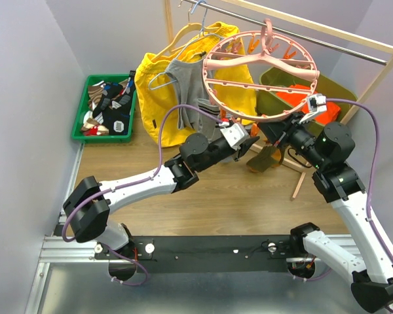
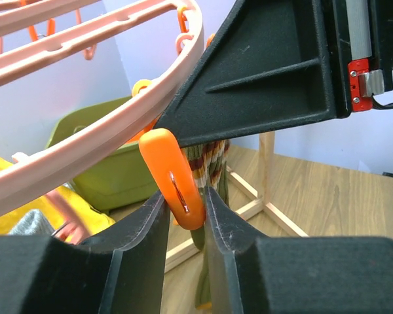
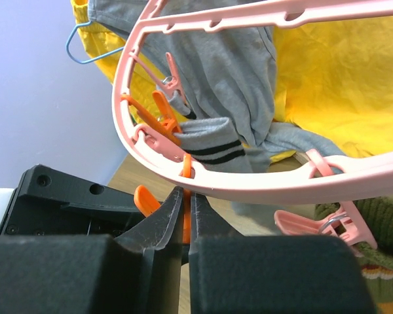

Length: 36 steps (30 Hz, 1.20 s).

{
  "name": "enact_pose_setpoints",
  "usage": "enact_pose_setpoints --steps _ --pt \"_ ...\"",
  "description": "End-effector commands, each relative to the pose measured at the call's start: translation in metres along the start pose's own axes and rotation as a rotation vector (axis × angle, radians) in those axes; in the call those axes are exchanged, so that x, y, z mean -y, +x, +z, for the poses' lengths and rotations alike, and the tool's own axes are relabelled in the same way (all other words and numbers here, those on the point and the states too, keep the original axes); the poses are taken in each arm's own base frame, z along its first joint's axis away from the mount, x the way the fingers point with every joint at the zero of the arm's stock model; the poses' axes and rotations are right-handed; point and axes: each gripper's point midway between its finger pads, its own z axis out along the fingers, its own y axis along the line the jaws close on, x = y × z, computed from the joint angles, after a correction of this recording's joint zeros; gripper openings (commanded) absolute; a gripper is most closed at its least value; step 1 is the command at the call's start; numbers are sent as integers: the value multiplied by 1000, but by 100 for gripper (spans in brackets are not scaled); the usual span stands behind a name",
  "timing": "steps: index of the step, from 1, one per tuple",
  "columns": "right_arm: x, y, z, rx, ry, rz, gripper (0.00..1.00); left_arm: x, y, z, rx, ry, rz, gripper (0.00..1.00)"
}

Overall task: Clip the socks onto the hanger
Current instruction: Open the clamp at the hanger.

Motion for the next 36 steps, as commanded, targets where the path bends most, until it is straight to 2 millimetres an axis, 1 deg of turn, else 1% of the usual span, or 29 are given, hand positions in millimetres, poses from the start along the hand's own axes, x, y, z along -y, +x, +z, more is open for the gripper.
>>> enact_pose_setpoints --steps 1,5,8,9,10,12,13,14,15,16,17,20,21,22,24,25,27,28,34,36 --pt "-5 -10 -3 43 -10 15 15 -8 -16 1 74 -49 47 35" --pt "-4 -8 -4 38 -7 16 15 -10 -19 2 89 -63 52 33" --pt "-6 -6 -5 30 -18 12 18 -11 -21 2 94 -67 52 20" --pt "-6 -6 -6 29 -19 9 19 -11 -19 1 89 -70 53 11" --pt "-7 -7 -7 30 -18 6 22 -11 -19 1 89 -71 50 8" --pt "-6 -7 -11 26 -7 -1 25 -11 -14 -1 79 -77 49 5" --pt "-3 -7 -15 22 13 -15 35 -11 -7 -2 63 -79 50 2" --pt "-4 -7 -17 16 16 -19 37 -11 -5 -3 60 -78 51 1" --pt "-3 -5 -18 12 17 -31 40 -11 1 -3 48 -77 54 0" --pt "-5 -7 -20 16 13 -40 45 -10 4 -2 43 -76 55 0" --pt "-5 -7 -21 13 11 -49 48 -10 6 -2 38 -76 60 0" --pt "-7 -6 -26 4 4 -79 56 -16 13 -1 23 -106 66 0" --pt "-6 -3 -26 -2 0 -93 58 -15 16 -1 19 -107 70 0" --pt "-9 -1 -26 -13 -22 -99 62 -16 18 0 16 -109 73 0" --pt "-13 2 -26 -21 -50 -108 66 -16 17 2 20 -109 82 0" --pt "-14 8 -25 -40 -72 -106 69 -16 18 3 18 -111 83 0" --pt "-16 10 -23 -44 -90 -105 70 -14 18 5 18 -108 90 0" --pt "-14 13 -21 -48 -85 -102 70 -14 17 5 20 -108 93 0" --pt "-4 12 -11 -26 -51 -79 70 -7 17 6 19 -96 100 0" --pt "-5 10 -9 -17 -58 -71 70 -3 17 5 19 -92 98 0"
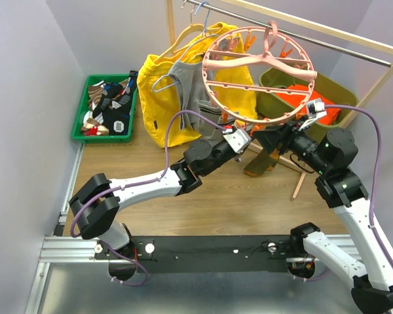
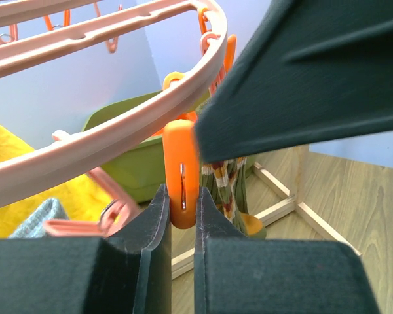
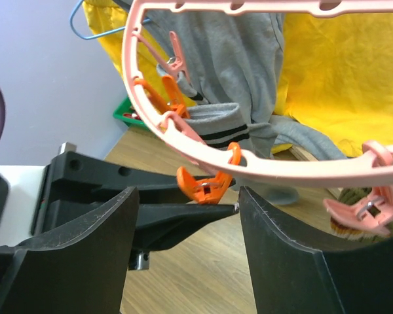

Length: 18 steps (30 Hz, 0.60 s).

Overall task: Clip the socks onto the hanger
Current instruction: Open the clamp at the hanger.

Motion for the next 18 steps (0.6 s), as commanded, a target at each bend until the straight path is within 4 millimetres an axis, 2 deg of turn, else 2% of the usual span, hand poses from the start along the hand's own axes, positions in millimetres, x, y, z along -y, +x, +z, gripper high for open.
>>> enact_pose_setpoints --steps 1,6,18 --pt "3 1 9 14 -9 13 69 8 -4 1 14 0 13 0" --pt "6 4 14 20 -2 32 64 14 -6 0 16 9 17 0" --pt "8 -4 12 57 17 35 40 19 -3 0 -2 23 10 0"
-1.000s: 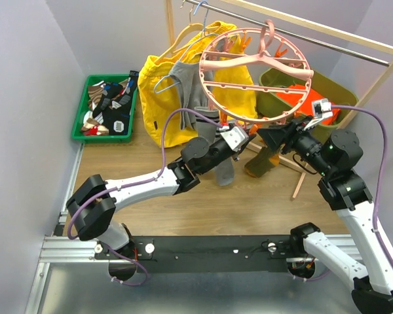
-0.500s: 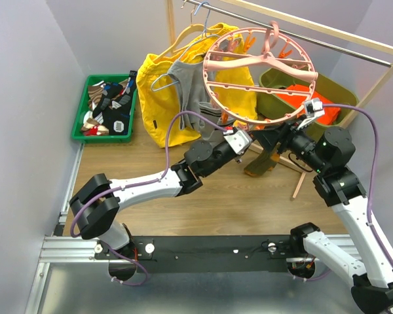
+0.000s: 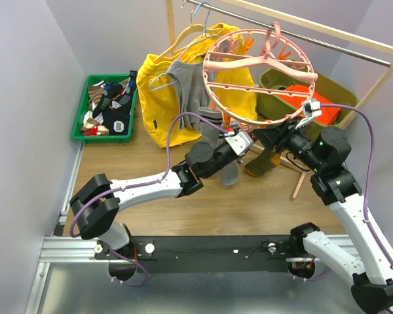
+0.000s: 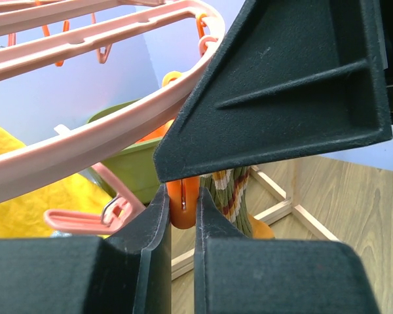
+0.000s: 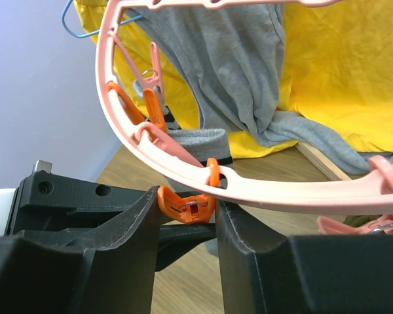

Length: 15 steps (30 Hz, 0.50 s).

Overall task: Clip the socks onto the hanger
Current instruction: Open the clamp at the hanger.

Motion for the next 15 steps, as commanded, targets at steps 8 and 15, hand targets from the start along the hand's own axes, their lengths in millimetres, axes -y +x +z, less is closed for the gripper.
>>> enact_pose_setpoints --steps 8,15 --pt "-3 -12 -2 54 -3 -14 20 5 -11 -4 5 6 -2 21" --pt "-3 -15 -2 60 8 1 6 3 -20 -8 20 -5 -25 40"
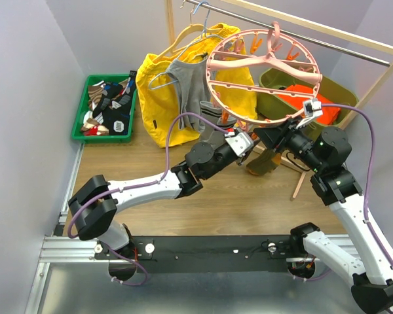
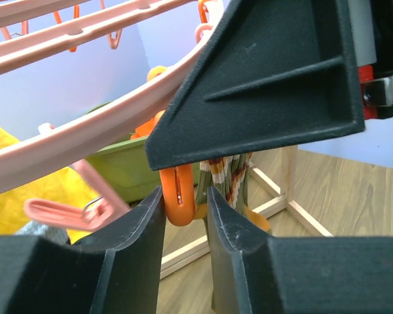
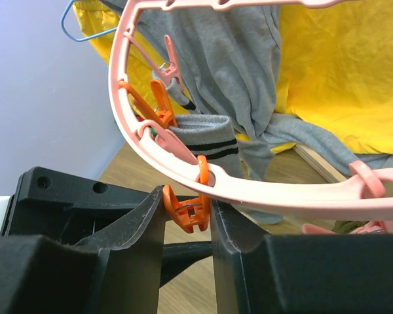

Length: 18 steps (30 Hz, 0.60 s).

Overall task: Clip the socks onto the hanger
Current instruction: Open the clamp at the hanger, then pick up the sock from the bin.

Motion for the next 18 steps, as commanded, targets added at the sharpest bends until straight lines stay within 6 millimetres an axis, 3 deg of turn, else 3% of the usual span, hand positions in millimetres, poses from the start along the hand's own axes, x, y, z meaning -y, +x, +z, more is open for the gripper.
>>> enact_pose_setpoints --steps 1,4,7,9,18 --pt "-3 -13 -2 51 3 2 5 1 -19 -6 33 -6 -19 40" --pt "-4 -15 -3 55 5 18 1 -2 -21 -6 35 -19 -24 42" --pt "1 -15 -2 58 37 45 1 -3 -26 -8 43 -27 -32 52" --pt "4 -12 -2 52 52 58 1 -6 -28 -11 46 -36 -45 53" --pt "14 -3 2 31 101 124 1 -17 -50 -49 56 -81 -150 62"
